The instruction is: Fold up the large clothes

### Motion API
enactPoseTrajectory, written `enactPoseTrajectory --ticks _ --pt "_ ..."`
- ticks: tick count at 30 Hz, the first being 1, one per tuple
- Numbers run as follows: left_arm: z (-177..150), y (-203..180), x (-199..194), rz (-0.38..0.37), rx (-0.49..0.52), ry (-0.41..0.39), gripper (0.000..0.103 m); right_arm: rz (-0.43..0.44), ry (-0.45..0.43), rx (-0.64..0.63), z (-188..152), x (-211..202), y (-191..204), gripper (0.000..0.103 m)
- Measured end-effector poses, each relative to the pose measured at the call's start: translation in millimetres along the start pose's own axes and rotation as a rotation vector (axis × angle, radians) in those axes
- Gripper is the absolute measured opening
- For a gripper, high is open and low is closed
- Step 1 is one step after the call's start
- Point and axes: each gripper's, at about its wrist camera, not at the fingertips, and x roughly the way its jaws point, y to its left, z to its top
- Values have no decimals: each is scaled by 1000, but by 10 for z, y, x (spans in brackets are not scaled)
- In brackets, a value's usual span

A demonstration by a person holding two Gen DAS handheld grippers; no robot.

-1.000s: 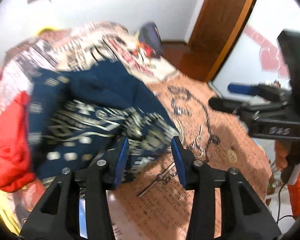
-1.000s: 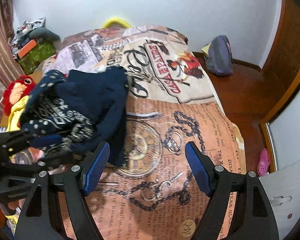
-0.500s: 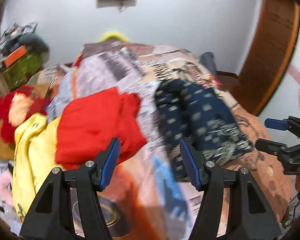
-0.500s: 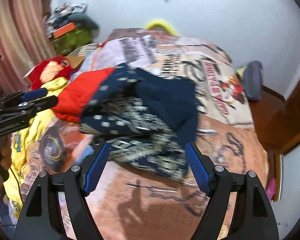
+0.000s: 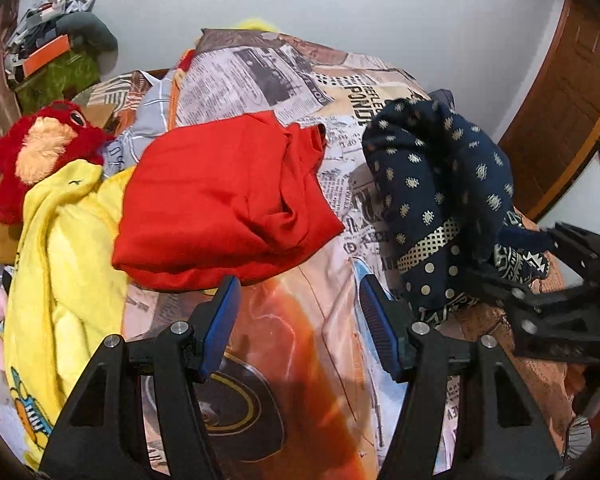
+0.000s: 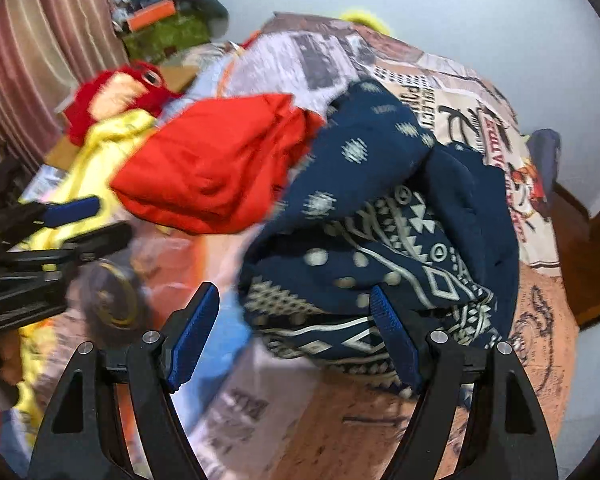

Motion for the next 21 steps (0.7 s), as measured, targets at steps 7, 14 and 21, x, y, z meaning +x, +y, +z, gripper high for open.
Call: enactPoseTrajectory --ticks 7,14,21 --pt "128 -297 201 -18 67 -17 61 -81 -109 144 142 -162 -810 75" --pt "415 -580 361 -83 71 -40 61 -347 -180 298 378 -306 -1739 75" --pt "560 -945 515 -117 132 -37 61 -169 -189 305 221 -398 -1780 75"
